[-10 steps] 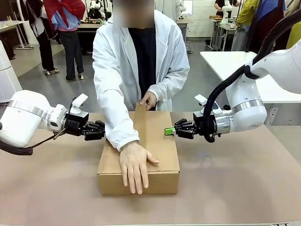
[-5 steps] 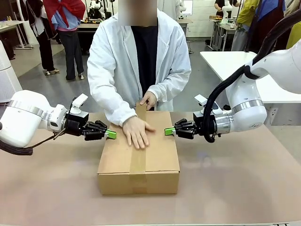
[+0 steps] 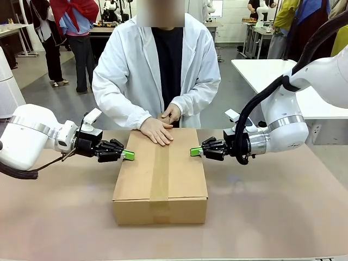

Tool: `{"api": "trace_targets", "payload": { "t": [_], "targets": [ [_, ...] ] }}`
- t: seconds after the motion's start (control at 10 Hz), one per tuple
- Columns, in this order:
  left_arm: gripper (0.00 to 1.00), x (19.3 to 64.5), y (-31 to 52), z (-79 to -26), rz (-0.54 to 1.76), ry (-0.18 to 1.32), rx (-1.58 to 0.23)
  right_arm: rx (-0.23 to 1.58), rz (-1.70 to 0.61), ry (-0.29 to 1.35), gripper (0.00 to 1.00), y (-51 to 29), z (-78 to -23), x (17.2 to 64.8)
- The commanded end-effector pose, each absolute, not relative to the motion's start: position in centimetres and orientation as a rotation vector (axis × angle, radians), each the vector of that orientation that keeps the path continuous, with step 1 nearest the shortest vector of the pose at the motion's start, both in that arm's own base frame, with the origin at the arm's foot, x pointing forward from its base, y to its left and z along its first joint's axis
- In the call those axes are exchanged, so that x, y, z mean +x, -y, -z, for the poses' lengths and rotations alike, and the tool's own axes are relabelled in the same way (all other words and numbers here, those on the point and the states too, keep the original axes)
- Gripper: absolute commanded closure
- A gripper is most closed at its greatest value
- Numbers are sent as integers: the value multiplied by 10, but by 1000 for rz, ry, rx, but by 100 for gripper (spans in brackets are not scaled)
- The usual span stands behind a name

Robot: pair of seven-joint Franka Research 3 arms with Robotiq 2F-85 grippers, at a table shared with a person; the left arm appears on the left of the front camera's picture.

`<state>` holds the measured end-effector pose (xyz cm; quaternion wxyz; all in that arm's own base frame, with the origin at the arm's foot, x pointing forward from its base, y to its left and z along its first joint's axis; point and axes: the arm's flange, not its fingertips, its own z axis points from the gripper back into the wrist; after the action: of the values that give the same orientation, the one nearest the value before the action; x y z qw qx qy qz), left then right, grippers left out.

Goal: Wrap the clocks to prevent damage.
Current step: After the human seals the box with tape, release both hands from the side flaps of the Package Box.

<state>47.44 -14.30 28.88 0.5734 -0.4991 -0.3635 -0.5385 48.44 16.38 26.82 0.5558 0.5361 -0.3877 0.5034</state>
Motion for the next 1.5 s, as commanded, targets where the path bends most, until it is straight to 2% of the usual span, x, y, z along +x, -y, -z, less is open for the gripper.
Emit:
{"api": "trace_targets", "payload": {
  "t": [0.0,1.4],
  "targets": [
    [100,474,145,-286,1265,870,-1154,1258,-1171,920,99,-165,-264,482],
    [100,474,145,-286,1265,870,-1154,1258,-1171,920,99,-165,-264,482]
  ]
}}
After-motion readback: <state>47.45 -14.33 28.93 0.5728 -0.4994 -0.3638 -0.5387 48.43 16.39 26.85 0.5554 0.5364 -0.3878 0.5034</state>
